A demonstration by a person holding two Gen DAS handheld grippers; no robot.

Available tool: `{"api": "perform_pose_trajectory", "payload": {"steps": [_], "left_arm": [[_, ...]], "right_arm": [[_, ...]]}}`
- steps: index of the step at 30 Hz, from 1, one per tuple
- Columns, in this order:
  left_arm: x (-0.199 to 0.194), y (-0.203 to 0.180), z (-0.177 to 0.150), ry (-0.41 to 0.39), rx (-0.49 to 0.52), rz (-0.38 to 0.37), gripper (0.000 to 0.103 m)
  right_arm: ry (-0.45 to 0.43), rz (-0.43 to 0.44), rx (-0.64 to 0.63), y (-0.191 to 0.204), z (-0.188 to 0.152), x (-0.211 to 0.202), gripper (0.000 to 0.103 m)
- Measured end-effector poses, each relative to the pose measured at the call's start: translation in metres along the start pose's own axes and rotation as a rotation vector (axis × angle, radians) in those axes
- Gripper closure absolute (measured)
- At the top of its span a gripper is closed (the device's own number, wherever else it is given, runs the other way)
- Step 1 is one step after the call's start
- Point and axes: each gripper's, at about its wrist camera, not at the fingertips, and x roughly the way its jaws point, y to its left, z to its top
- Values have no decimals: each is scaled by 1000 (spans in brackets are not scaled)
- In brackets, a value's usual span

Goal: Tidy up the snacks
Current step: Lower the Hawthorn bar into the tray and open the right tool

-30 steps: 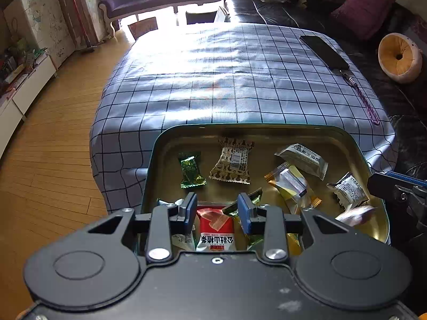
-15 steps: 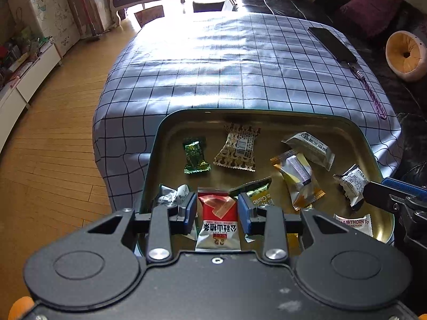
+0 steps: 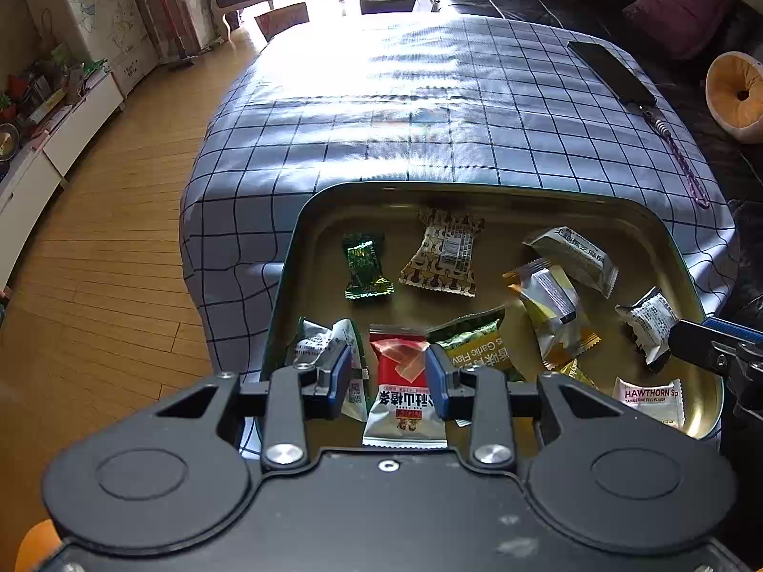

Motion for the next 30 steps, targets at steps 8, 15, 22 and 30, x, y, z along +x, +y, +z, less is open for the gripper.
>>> {"api": "perform_pose_trajectory", "payload": {"steps": [8,15,22,30], "left_arm": [[0,-1,-1,-5,-3,12,67],[-1,-1,-1,-12,-1,27,67],[-2,-1,0,-9,2,25,67],[-3,-1,-1,-17,5,20,67]], "right_arm": [[10,-2,5,-1,-1,2,63],[14,-7,6,-1,-1,4,63],[17,-14,8,-3,-1,5,63],[22,-13,3,-1,-1,6,63]]}}
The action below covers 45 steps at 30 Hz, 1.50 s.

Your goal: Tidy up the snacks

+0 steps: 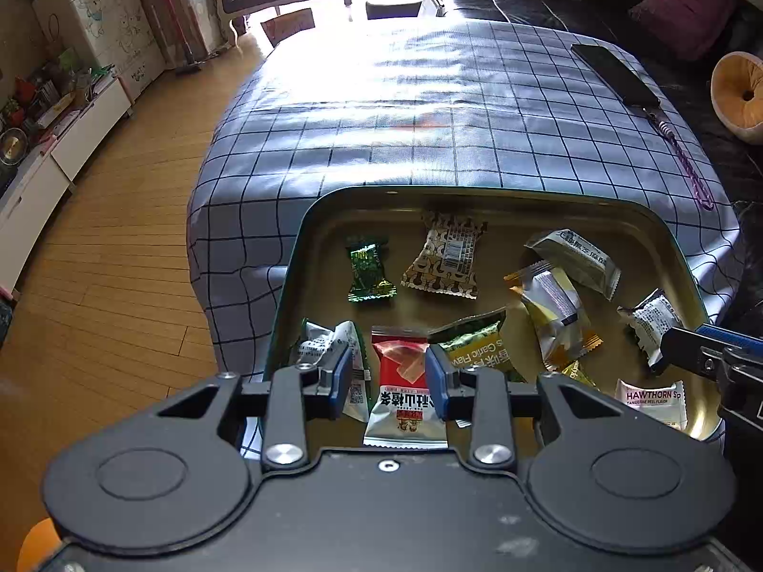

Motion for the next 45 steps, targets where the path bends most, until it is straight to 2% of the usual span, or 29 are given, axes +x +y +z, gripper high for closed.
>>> {"api": "perform_pose_trajectory", "payload": {"steps": [23,36,45], "left_arm": [[-3,-1,-2,-12,12,-15,67],[2,-4,-2,-8,28,-5,67],[4,-7,0,-12,35,4,67]], "right_arm": [[6,2,-6,1,-1,1,63],[1,-77,-25,0,-1,7,63],[-1,-90,-26,-2,1,8,63]]}}
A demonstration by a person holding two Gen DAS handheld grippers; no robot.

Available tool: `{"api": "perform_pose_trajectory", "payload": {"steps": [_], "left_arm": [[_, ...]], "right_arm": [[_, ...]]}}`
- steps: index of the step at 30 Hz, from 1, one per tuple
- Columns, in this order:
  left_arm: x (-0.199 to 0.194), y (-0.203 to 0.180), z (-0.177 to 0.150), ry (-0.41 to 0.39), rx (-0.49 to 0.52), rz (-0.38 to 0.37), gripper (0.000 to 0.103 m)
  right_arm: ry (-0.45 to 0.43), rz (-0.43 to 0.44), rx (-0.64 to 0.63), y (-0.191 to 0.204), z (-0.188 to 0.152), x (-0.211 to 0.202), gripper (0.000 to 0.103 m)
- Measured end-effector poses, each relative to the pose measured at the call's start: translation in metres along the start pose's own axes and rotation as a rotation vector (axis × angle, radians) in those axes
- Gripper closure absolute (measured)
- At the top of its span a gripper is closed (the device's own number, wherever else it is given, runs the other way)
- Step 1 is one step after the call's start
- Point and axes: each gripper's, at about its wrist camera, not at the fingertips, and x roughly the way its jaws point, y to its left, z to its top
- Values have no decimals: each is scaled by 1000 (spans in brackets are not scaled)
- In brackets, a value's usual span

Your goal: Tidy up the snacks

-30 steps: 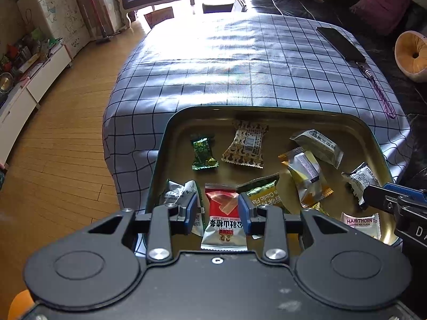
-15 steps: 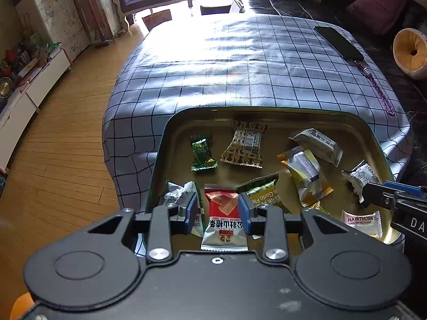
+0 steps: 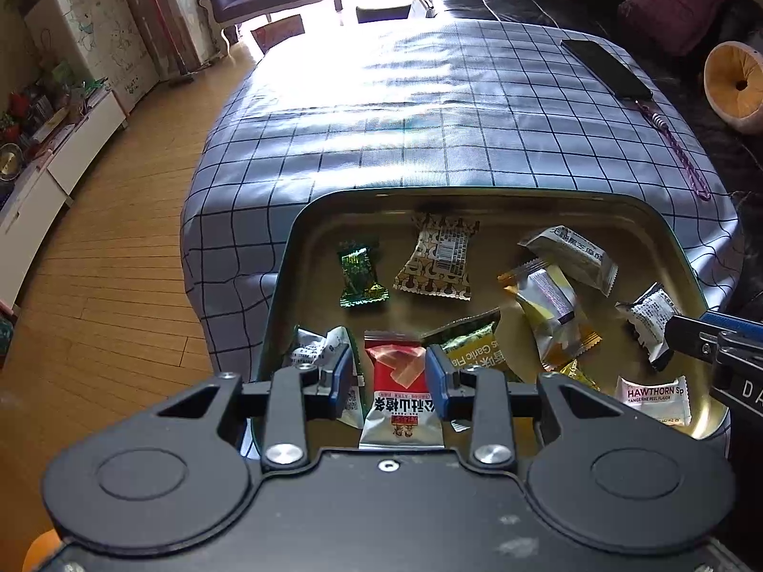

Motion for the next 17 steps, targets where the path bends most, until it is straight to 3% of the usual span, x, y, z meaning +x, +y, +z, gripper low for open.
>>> {"api": "perform_pose_trajectory", "payload": {"steps": [17], "left_arm": [[8,3,7,9,6,-4,67]], "right_arm": [[9,-22,-5,0,5,6,63]]}}
